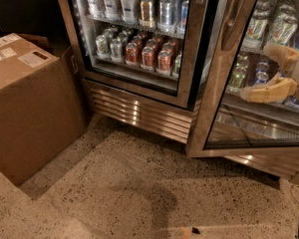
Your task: Open right fridge door
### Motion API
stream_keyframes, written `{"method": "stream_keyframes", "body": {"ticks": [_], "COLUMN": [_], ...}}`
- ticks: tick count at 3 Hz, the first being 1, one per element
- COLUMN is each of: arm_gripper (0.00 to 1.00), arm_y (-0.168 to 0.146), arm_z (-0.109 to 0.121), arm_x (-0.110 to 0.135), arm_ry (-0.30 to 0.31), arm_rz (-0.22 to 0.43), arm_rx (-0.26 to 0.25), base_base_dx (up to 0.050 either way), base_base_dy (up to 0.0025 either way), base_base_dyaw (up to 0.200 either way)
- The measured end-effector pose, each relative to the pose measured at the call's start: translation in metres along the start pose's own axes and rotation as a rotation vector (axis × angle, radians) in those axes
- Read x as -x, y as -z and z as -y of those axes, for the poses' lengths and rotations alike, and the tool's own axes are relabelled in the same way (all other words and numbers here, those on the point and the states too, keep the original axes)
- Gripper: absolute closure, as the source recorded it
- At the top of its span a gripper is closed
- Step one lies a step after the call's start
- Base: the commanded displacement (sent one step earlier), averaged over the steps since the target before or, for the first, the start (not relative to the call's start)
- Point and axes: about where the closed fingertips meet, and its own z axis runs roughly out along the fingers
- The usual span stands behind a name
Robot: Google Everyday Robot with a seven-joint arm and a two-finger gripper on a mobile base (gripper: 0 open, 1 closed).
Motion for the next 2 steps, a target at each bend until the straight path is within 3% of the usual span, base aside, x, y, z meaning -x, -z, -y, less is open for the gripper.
{"method": "stream_keyframes", "body": {"ticks": [1,2], "arm_gripper": [0.0,0.0], "arm_y": [0.001,0.013], "arm_z": [-0.026,-0.056], "arm_x": [-0.034,-0.05], "arm_ry": [-0.062,-0.068], "arm_rz": [-0.013,0.006], "arm_rx": [0.028,0.021], "base_base_dx": [0.0,0.0], "base_base_dy": [0.0,0.0], "base_base_dyaw": [0.0,0.0]}}
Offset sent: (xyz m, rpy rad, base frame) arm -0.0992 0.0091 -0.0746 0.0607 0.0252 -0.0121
